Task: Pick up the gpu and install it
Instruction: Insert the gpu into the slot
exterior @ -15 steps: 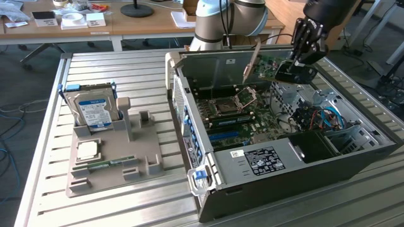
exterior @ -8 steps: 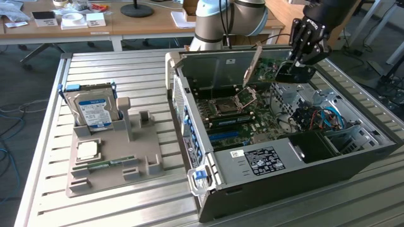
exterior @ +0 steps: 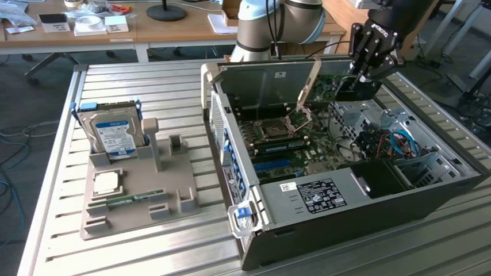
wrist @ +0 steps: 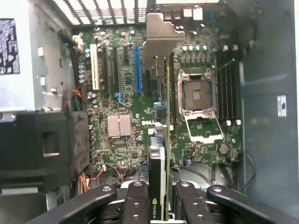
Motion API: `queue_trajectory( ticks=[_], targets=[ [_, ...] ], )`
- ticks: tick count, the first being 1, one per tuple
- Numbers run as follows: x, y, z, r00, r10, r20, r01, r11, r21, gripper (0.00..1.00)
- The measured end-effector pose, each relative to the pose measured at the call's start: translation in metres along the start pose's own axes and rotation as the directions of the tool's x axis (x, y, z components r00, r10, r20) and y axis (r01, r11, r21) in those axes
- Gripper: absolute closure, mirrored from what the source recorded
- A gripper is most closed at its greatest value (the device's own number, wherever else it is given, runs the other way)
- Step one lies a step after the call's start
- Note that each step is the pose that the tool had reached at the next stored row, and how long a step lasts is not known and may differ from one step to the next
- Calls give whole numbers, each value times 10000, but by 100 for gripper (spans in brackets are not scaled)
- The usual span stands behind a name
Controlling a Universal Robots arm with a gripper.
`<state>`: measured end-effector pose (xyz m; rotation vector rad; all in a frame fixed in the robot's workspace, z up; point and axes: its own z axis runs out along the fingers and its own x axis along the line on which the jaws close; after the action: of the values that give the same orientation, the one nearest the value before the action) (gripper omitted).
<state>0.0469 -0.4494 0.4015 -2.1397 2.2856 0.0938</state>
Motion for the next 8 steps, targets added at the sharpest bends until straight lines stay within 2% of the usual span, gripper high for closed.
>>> queue_trajectory(
  ticks=[8],
  targets=[
    [0,0,1,10000,-28,1,28,10000,-2,73]
  ],
)
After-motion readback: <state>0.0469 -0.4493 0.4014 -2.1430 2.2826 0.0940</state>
